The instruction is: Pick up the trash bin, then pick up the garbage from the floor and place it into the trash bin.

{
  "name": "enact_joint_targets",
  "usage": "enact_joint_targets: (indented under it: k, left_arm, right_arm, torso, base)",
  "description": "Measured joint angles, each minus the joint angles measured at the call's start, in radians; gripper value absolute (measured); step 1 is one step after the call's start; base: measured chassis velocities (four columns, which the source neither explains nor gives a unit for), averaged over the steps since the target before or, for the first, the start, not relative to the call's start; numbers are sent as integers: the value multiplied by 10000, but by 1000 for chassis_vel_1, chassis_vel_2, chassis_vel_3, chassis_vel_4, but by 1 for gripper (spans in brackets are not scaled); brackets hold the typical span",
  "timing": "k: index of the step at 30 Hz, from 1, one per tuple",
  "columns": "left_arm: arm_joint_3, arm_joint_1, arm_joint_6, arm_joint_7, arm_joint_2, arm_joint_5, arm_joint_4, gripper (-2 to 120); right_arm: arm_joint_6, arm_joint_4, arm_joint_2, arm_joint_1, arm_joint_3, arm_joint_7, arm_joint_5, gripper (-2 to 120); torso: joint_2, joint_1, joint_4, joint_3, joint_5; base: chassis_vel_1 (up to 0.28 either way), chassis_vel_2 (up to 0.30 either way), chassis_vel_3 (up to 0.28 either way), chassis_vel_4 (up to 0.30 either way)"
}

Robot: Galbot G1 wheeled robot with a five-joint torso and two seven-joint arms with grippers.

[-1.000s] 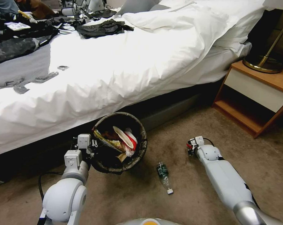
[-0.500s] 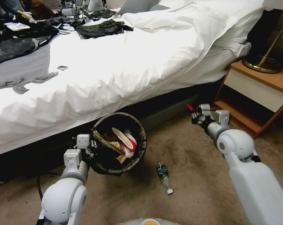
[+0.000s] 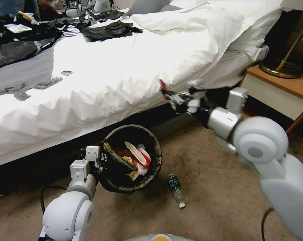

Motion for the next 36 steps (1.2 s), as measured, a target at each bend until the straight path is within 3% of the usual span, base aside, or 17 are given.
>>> enact_joint_targets:
  k: [3, 9, 23, 36]
  left_arm:
    - [-41, 1, -25, 25, -18, 12, -25, 0]
    - [-142, -17, -61, 38, 16, 10, -26, 0]
    - [-113, -166, -95, 17, -5, -11, 8, 0]
    - [-84, 87, 197, -282, 44, -33, -852, 0]
  right_arm:
    - [4, -263, 604, 705, -1425, 442, 679, 0]
    - [7, -701, 1090, 1012, -2752, 640, 758, 0]
    - [14, -1050, 777, 61, -3145, 547, -76, 0]
    - [23, -1052, 151, -411, -2892, -34, -1146, 0]
  torso:
    - [0, 0, 0, 0, -1]
    - [0, 0, 0, 0, -3]
    - [0, 0, -3, 0, 0]
    - [0, 0, -2, 0, 2]
  base:
    - [0, 0, 0, 0]
    - [0, 0, 0, 0]
    - [0, 0, 0, 0]
    - [0, 0, 0, 0]
